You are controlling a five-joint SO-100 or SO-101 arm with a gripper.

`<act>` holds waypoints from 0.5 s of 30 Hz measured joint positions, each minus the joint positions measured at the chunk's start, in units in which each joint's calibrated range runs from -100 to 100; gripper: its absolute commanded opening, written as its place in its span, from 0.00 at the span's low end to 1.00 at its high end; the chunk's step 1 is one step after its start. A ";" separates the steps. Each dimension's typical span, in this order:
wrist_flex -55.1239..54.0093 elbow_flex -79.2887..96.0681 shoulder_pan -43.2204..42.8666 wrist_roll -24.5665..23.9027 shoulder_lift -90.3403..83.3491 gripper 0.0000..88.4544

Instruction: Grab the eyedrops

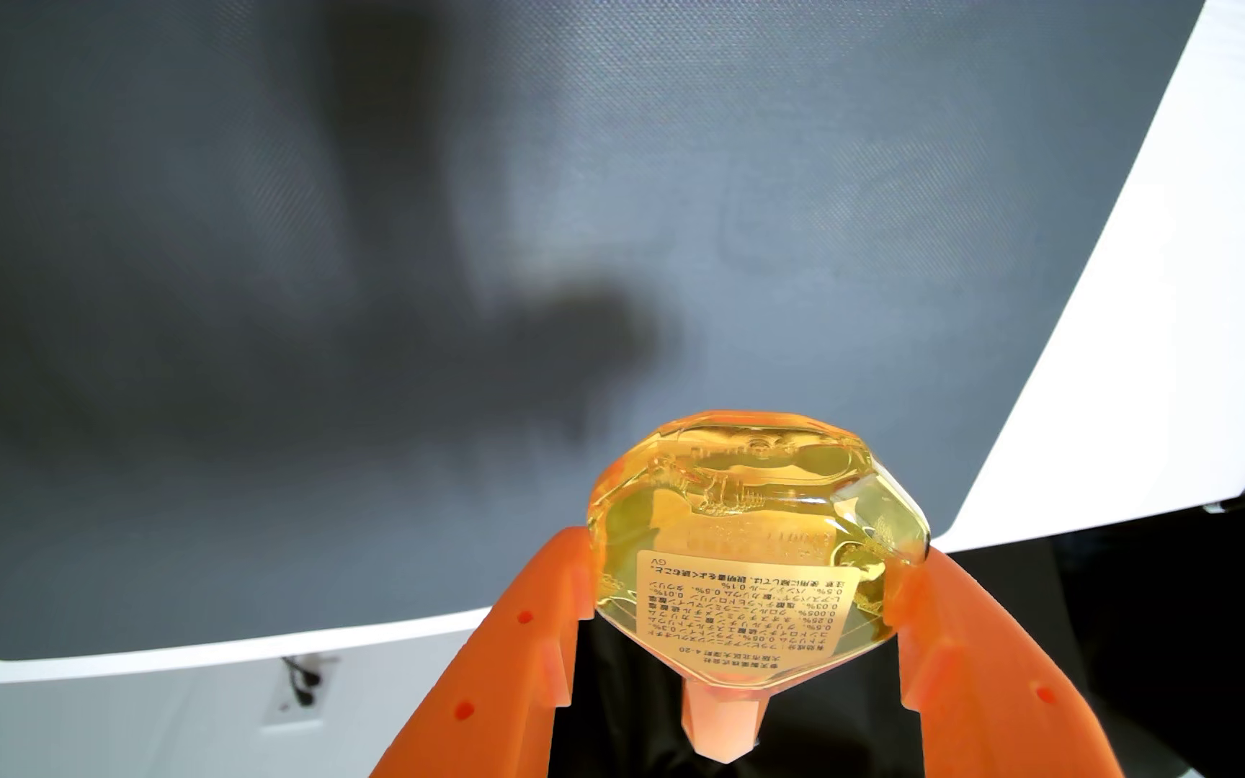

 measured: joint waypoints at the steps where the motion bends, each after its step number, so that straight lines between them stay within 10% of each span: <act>1: -0.17 0.00 -0.07 0.00 -0.34 0.01; 15: -0.26 0.09 -0.07 0.00 -1.44 0.01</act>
